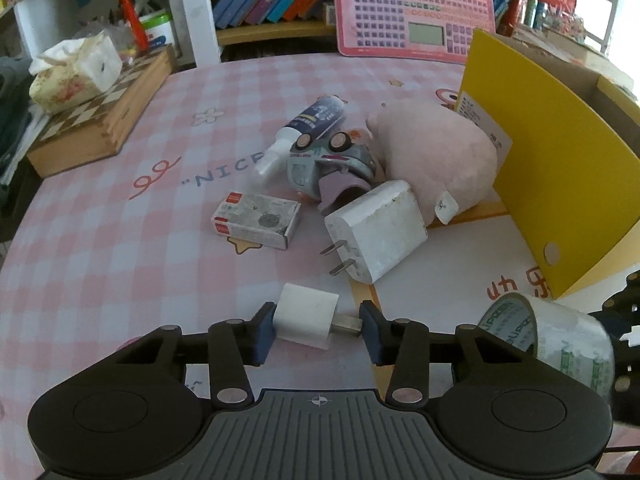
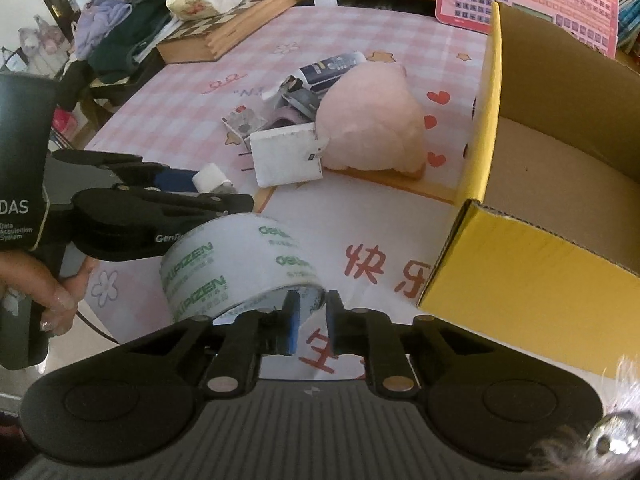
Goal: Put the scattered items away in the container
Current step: 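Lift the tape roll with the right gripper while the left grasps the white charger, then carry the tape roll and charger in both grippers over the yellow box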
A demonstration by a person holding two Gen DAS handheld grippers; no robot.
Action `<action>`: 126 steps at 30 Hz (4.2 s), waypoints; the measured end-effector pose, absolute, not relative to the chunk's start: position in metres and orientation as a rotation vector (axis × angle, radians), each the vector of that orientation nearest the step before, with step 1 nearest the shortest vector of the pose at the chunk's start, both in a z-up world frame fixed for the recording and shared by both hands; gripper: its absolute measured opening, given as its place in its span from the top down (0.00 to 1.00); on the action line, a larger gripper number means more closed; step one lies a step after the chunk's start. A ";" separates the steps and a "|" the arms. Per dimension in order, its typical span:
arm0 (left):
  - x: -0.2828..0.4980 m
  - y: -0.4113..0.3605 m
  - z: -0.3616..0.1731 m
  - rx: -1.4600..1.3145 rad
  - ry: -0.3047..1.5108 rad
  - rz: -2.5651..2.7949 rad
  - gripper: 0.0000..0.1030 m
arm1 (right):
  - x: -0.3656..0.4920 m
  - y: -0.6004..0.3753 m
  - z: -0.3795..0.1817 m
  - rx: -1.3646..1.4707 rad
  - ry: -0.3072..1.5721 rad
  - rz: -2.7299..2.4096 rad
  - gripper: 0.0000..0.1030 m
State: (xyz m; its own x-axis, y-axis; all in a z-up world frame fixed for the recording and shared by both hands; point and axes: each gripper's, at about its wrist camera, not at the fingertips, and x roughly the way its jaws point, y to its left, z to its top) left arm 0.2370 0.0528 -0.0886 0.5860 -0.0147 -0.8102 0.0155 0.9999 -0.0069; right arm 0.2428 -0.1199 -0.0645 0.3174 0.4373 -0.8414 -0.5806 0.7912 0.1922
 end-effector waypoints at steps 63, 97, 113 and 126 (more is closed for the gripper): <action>0.062 0.101 0.006 -0.251 0.725 -0.285 0.59 | 0.072 -0.136 0.002 0.031 0.904 0.374 0.96; 0.074 0.036 0.013 -0.165 0.732 -0.543 0.59 | 0.025 -0.205 0.005 0.114 0.888 0.093 0.96; 0.099 -0.014 0.011 -0.119 0.752 -0.620 0.59 | 0.043 -0.253 -0.003 0.150 0.920 0.031 0.96; 0.134 -0.050 0.018 -0.098 0.750 -0.672 0.59 | 0.074 -0.285 -0.006 0.167 0.926 0.012 0.96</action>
